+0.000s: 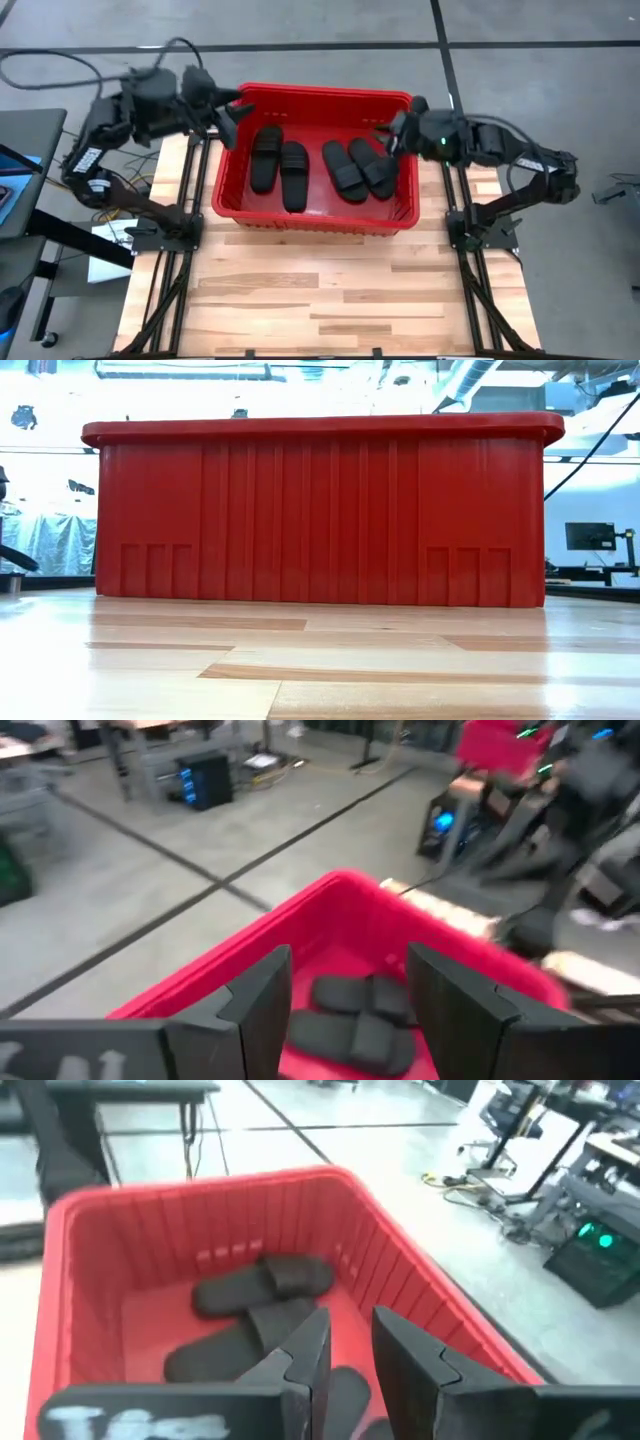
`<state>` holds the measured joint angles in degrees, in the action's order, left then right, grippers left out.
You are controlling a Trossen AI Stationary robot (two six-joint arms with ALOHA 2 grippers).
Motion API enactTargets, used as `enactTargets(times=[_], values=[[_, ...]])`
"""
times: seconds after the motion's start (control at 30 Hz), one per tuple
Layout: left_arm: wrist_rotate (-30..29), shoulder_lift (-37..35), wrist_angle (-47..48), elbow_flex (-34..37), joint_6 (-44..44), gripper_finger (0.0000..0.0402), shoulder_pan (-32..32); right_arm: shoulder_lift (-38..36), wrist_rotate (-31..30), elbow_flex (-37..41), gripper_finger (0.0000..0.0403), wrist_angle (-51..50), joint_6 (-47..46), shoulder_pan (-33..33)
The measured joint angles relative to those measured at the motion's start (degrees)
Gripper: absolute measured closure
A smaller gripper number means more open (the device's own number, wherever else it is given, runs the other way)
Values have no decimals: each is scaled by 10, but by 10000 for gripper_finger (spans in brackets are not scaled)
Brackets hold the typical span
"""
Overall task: Pick and place slides into bin
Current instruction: Adjust the black slides in the red organizer bin
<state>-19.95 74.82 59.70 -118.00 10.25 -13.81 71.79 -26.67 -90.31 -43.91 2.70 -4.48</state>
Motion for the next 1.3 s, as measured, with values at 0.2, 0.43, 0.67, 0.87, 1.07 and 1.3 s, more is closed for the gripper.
enactTargets(times=[0.2,0.43,0.67,0.87,1.07,1.3], values=[[-39,-76,-79,180,4,214,30,91,60,-129,333,-91,11,-70],[11,-182,-118,304,-30,214,30,246,111,-270,333,-251,18,-138],[23,-252,-116,339,-90,214,30,376,210,-364,333,-422,16,-198],[32,-276,-109,339,-114,214,30,444,267,-375,333,-460,13,-235],[32,-282,-108,339,-119,214,30,488,273,-374,333,-461,-10,-261],[32,-279,-91,339,-122,214,30,534,268,-374,333,-461,-39,-275]])
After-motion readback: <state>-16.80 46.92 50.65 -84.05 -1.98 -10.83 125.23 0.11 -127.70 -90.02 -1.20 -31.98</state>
